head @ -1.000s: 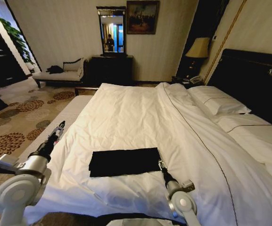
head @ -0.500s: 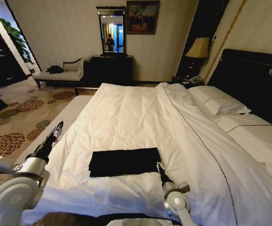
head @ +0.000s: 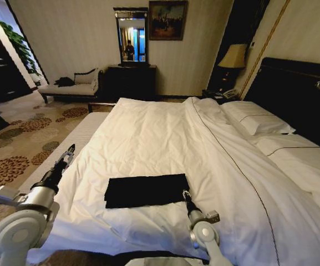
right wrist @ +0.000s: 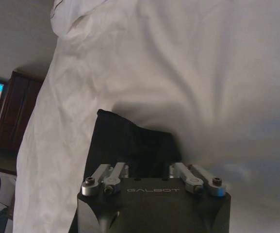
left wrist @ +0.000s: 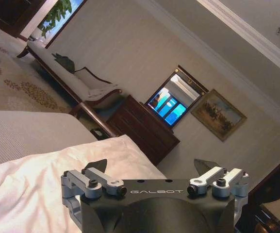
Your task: Fold the clothes on the bed.
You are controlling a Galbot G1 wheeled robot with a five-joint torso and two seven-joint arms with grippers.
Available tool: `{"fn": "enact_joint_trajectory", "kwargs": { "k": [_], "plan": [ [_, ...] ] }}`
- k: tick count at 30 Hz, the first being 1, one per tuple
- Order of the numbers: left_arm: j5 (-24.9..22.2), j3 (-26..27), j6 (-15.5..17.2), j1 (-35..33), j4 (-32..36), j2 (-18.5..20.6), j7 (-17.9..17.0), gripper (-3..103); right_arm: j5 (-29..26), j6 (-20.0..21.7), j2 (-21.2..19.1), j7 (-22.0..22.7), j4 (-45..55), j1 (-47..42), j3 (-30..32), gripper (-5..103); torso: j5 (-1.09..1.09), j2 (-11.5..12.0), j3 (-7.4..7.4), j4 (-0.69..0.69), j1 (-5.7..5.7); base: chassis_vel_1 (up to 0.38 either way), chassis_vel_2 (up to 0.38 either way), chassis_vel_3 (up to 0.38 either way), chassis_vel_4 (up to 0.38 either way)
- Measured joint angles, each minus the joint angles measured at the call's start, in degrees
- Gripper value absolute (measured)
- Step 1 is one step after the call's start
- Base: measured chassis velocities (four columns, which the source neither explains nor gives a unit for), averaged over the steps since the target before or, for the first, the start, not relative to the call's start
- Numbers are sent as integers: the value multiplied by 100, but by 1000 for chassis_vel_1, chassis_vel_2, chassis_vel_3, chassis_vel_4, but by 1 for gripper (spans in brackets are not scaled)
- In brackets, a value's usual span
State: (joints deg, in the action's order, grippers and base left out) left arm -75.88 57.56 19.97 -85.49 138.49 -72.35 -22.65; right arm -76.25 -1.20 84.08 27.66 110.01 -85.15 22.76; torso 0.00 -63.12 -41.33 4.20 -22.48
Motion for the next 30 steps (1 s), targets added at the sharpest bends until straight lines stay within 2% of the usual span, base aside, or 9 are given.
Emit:
{"fn": "enact_joint_trajectory", "kwargs": {
  "k": [2,4,6,9,13,18,22,25,30],
  "plan": [
    [24,-25,0,7,-2,-25,0,100,28,-11,10,-4,-80,68,0,22,0,0,0,0,0,0,0,0,0],
    [35,-31,0,9,-10,-33,0,100,37,-17,20,-6,-105,100,0,22,0,0,0,0,0,0,0,0,0],
    [43,-34,0,10,-19,-35,0,100,38,-28,41,-17,-115,136,3,12,0,0,0,0,0,0,0,0,0],
    [45,-32,0,11,-23,-34,0,100,40,-43,51,-32,-114,143,8,3,0,0,0,0,0,0,0,0,0],
    [49,-29,-1,14,-26,-43,0,100,107,-102,52,-105,-36,115,9,2,0,0,0,0,0,0,0,0,0],
    [92,-70,-14,22,-34,-105,3,100,496,-244,-39,-515,56,56,-104,2,0,0,0,0,0,0,0,0,0],
    [93,-75,-27,31,-34,-122,6,100,806,-291,-160,-871,85,59,-360,2,0,0,0,1,0,0,0,0,0],
    [48,-33,-49,33,-27,-112,9,100,1349,-438,-309,-1315,-3,168,-715,2,0,0,0,0,1,0,0,0,0],
    [8,31,-59,36,-26,-86,11,100,1584,-658,-524,-1888,-28,322,-1246,2,0,0,0,0,1,0,0,0,0]
  ]
}}
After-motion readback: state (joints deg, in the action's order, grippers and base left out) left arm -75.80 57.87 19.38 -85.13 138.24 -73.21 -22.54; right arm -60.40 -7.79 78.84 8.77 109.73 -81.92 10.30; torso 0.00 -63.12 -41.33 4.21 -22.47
